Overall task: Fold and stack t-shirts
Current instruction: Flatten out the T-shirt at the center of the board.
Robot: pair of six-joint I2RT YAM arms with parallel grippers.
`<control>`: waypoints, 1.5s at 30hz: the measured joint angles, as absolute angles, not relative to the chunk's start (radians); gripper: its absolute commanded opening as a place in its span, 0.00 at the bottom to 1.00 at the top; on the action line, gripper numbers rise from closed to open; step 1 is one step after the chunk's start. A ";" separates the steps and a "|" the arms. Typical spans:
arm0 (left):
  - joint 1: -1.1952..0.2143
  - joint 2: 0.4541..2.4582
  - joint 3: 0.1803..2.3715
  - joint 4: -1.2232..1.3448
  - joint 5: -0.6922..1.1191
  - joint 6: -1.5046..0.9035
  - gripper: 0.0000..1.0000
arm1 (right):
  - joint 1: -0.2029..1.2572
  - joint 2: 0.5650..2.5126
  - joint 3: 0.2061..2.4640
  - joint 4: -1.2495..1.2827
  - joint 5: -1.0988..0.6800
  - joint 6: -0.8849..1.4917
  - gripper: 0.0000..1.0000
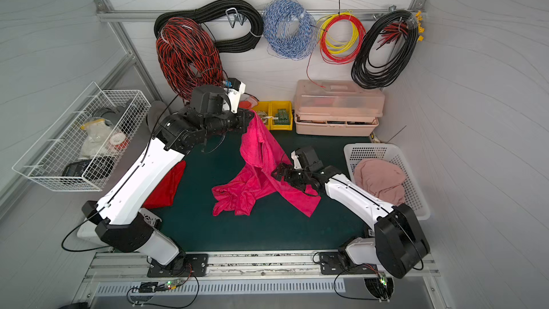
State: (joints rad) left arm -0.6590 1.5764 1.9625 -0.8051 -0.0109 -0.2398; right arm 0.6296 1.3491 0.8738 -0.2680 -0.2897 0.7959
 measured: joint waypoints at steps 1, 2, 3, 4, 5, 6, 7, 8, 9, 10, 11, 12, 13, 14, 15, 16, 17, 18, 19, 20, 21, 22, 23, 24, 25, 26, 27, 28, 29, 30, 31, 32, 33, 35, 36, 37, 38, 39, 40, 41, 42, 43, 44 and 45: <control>-0.659 1.576 1.953 -0.817 -0.009 -0.240 0.00 | 0.638 1.371 0.882 -0.264 -0.286 0.793 0.94; -0.659 1.576 1.949 -0.825 -0.007 -0.239 0.00 | 0.645 1.391 0.886 -0.256 -0.282 0.791 0.93; -0.659 1.576 1.948 -0.832 -0.005 -0.239 0.00 | 0.651 1.415 0.886 -0.248 -0.276 0.789 0.92; -0.659 1.575 1.948 -0.836 -0.003 -0.239 0.00 | 0.658 1.441 0.886 -0.245 -0.269 0.788 0.89; -0.659 1.572 1.948 -0.841 -0.002 -0.239 0.00 | 0.663 1.465 0.886 -0.243 -0.263 0.788 0.87; -0.659 1.567 1.948 -0.845 -0.002 -0.238 0.00 | 0.669 1.490 0.886 -0.242 -0.259 0.788 0.85; -0.657 1.562 1.948 -0.850 -0.003 -0.237 0.00 | 0.672 1.512 0.887 -0.242 -0.253 0.788 0.85; -0.656 1.556 1.948 -0.855 -0.003 -0.236 0.00 | 0.677 1.533 0.889 -0.245 -0.244 0.787 0.84; -0.655 1.550 1.948 -0.861 -0.003 -0.235 0.00 | 0.681 1.547 0.891 -0.246 -0.239 0.786 0.83; -0.654 1.543 1.948 -0.867 -0.003 -0.234 0.00 | 0.685 1.557 0.893 -0.247 -0.230 0.785 0.82; -0.653 1.538 1.948 -0.871 -0.002 -0.234 0.00 | 0.689 1.560 0.895 -0.248 -0.218 0.783 0.80; -0.652 1.532 1.948 -0.876 -0.002 -0.233 0.00 | 0.691 1.560 0.897 -0.248 -0.209 0.779 0.75; -0.651 1.527 1.948 -0.881 -0.002 -0.232 0.00 | 0.691 1.561 0.902 -0.248 -0.196 0.773 0.65; -0.649 1.523 1.950 -0.885 -0.001 -0.231 0.00 | 0.692 1.562 0.907 -0.249 -0.189 0.775 0.51; -0.648 1.519 1.953 -0.888 0.002 -0.231 0.00 | 0.691 1.565 0.917 -0.249 -0.176 0.759 0.32; -0.648 1.518 1.959 -0.894 0.004 -0.231 0.00 | 0.689 1.568 0.924 -0.248 -0.166 0.759 0.21; -0.648 1.516 1.964 -0.901 0.005 -0.231 0.00 | 0.686 1.571 0.930 -0.249 -0.160 0.753 0.10; -0.648 1.510 1.964 -0.908 0.006 -0.232 0.00 | 0.682 1.571 0.936 -0.253 -0.153 0.746 0.03; -0.648 1.502 1.960 -0.916 0.005 -0.236 0.00 | 0.677 1.571 0.947 -0.265 -0.143 0.736 0.01; -0.648 1.485 1.940 -0.915 0.004 -0.241 0.00 | 0.673 1.569 0.960 -0.279 -0.129 0.729 0.01; -0.648 1.457 1.905 -0.907 0.003 -0.247 0.00 | 0.671 1.564 0.973 -0.297 -0.116 0.723 0.02; -0.648 1.412 1.835 -0.886 -0.002 -0.261 0.00 | 0.667 1.553 0.991 -0.319 -0.099 0.709 0.02; -0.648 1.361 1.758 -0.868 -0.008 -0.274 0.00 | 0.664 1.539 1.010 -0.344 -0.081 0.699 0.02; -0.648 1.301 1.667 -0.862 -0.011 -0.294 0.00 | 0.661 1.522 1.032 -0.368 -0.063 0.684 0.03; -0.648 1.249 1.586 -0.855 -0.014 -0.316 0.00 | 0.657 1.502 1.056 -0.386 -0.044 0.667 0.04; -0.649 1.196 1.500 -0.851 -0.014 -0.344 0.00 | 0.655 1.481 1.077 -0.393 -0.025 0.650 0.05; -0.652 1.149 1.418 -0.847 -0.014 -0.370 0.00 | 0.654 1.457 1.097 -0.391 -0.001 0.629 0.06; -0.659 1.111 1.345 -0.842 -0.015 -0.398 0.00 | 0.653 1.435 1.110 -0.375 0.018 0.609 0.08; -0.672 1.077 1.272 -0.836 -0.020 -0.424 0.00 | 0.652 1.408 1.113 -0.345 0.043 0.587 0.08; -0.685 1.052 1.213 -0.833 -0.025 -0.447 0.00 | 0.649 1.386 1.113 -0.317 0.064 0.568 0.10; -0.704 1.030 1.155 -0.830 -0.033 -0.474 0.00 | 0.645 1.370 1.114 -0.288 0.084 0.548 0.10; -0.719 1.015 1.110 -0.829 -0.035 -0.494 0.00 | 0.641 1.365 1.122 -0.268 0.099 0.529 0.11; -0.733 1.001 1.069 -0.829 -0.040 -0.515 0.00 | 0.638 1.370 1.135 -0.255 0.110 0.516 0.11; -0.752 0.985 1.024 -0.831 -0.047 -0.547 0.00 | 0.627 1.409 1.181 -0.243 0.120 0.494 0.11; -0.756 0.979 1.015 -0.831 -0.052 -0.562 0.00 | 0.622 1.440 1.210 -0.239 0.120 0.483 0.11; -0.758 0.974 1.010 -0.830 -0.056 -0.574 0.00 | 0.619 1.475 1.241 -0.240 0.116 0.474 0.12; -0.763 0.967 1.005 -0.828 -0.060 -0.583 0.00 | 0.616 1.509 1.269 -0.241 0.110 0.468 0.12; -0.768 0.960 1.000 -0.824 -0.065 -0.594 0.00 | 0.614 1.549 1.307 -0.249 0.100 0.461 0.12; -0.773 0.950 0.991 -0.818 -0.071 -0.607 0.00 | 0.613 1.590 1.346 -0.258 0.087 0.455 0.11; -0.781 0.942 0.979 -0.812 -0.073 -0.614 0.00 | 0.614 1.625 1.383 -0.270 0.079 0.449 0.11; -0.788 0.936 0.967 -0.807 -0.074 -0.623 0.00 | 0.618 1.661 1.424 -0.283 0.068 0.442 0.11; -0.793 0.931 0.951 -0.802 -0.075 -0.630 0.06 | 0.626 1.691 1.460 -0.297 0.060 0.435 0.11; -0.796 0.927 0.934 -0.801 -0.076 -0.634 0.11 | 0.635 1.712 1.489 -0.307 0.054 0.428 0.11; -0.799 0.923 0.918 -0.798 -0.077 -0.637 0.10 | 0.650 1.728 1.511 -0.315 0.044 0.422 0.11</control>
State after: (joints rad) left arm -0.7994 0.9234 0.9176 -0.7982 -0.0769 -0.6373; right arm 0.6498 1.7279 1.5112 -0.3149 0.0437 0.4221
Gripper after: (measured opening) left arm 0.093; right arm 0.113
